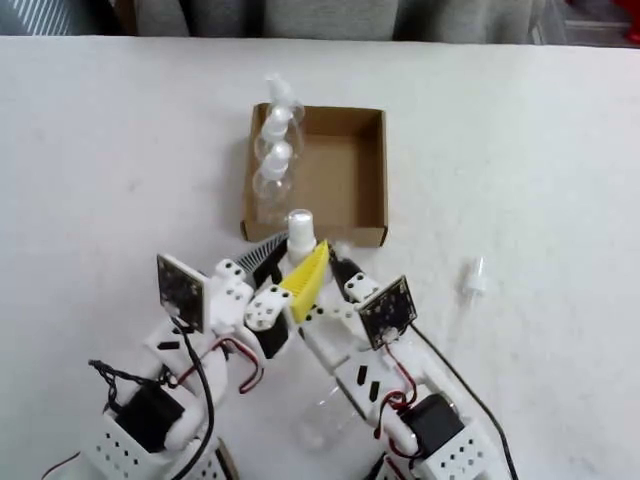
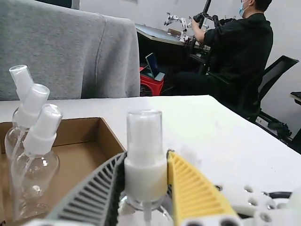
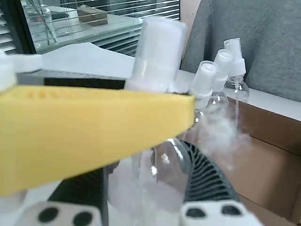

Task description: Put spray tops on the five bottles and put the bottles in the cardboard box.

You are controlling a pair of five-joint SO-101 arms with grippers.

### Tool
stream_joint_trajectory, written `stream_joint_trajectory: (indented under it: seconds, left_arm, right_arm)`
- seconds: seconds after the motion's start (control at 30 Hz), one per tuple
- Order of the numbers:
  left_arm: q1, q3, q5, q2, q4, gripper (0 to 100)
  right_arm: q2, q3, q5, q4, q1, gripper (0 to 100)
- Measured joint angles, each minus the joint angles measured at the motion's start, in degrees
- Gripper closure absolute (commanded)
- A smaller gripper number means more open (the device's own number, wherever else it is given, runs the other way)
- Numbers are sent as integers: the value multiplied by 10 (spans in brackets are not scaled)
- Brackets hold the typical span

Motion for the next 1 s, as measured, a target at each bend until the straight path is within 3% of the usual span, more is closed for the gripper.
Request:
stream_joint_trajectory:
  seconds: [0.2, 0.4, 0.5, 1.0]
  left_arm:
    - [0, 0, 0, 0, 0, 938]
    - [0, 0, 0, 0, 0, 633]
    - [1, 13, -2, 0, 4, 538]
    - [-4, 13, 1, 11, 4, 525]
  right_arm:
    - [0, 0, 0, 0, 0, 981]
    - [0, 0, 0, 0, 3, 981]
    - [0, 0, -1, -1, 11, 981]
    - [-2, 0, 0, -2, 16, 981]
